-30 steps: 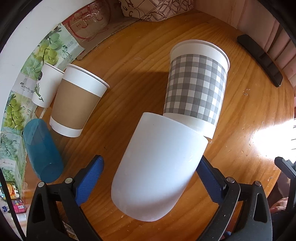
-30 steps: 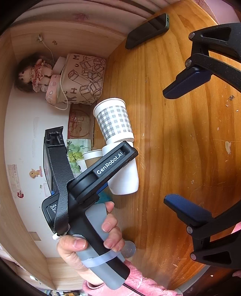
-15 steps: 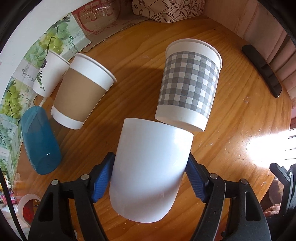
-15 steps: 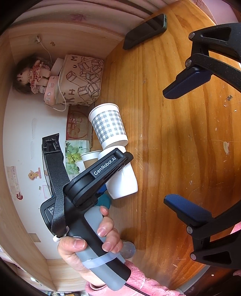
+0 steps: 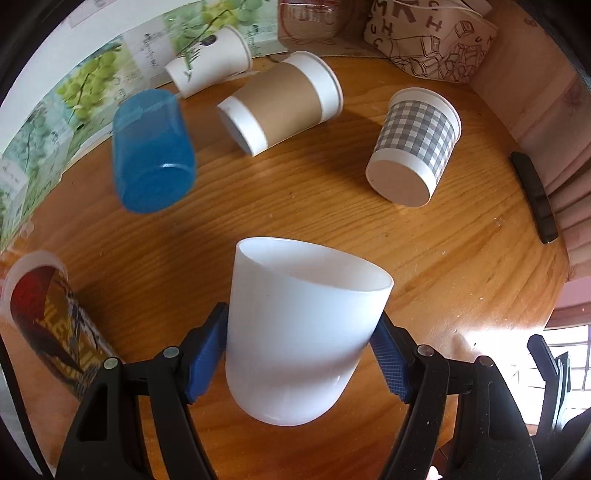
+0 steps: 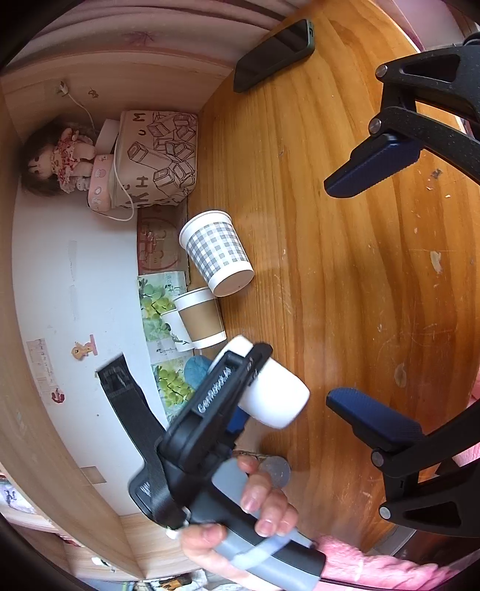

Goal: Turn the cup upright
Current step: 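Close the left tool on the white plastic cup's body and lift it, then rotate the held white cup with the left tool, rim turning downward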

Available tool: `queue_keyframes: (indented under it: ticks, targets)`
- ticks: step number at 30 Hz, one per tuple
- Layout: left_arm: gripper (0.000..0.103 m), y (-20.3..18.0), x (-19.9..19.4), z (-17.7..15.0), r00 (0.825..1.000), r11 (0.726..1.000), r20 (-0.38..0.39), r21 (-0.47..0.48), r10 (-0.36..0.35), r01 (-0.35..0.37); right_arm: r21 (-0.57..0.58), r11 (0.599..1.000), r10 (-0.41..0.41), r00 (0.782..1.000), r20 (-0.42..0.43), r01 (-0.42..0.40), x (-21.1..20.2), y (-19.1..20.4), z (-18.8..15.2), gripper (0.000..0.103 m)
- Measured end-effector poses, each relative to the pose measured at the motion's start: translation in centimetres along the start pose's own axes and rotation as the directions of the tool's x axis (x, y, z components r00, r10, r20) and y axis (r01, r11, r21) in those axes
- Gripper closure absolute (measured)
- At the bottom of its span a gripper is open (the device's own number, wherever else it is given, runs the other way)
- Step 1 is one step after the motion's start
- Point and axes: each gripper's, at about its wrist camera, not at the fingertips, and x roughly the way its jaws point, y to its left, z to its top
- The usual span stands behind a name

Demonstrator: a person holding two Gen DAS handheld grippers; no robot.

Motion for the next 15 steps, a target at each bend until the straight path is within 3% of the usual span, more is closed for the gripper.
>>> queue_keyframes:
  ticks: [5, 15]
  targets:
    - [0.027, 1.6, -1.7, -2.5, 1.0, 0.996, 0.012, -0.082, 0.02, -0.019, -0.012, 1.0, 0.014, 1.0, 0.018, -0.014, -1.7, 0.5, 0.0, 0.0]
    - [0.033, 1.9, -3.9, -7.3, 0.999, 0.987, 0.0, -0.151, -0.048, 0.047, -0.038, 0.999, 0.035, 0.999, 0.039, -0.034, -4.5, 1.6, -0.2, 0.0]
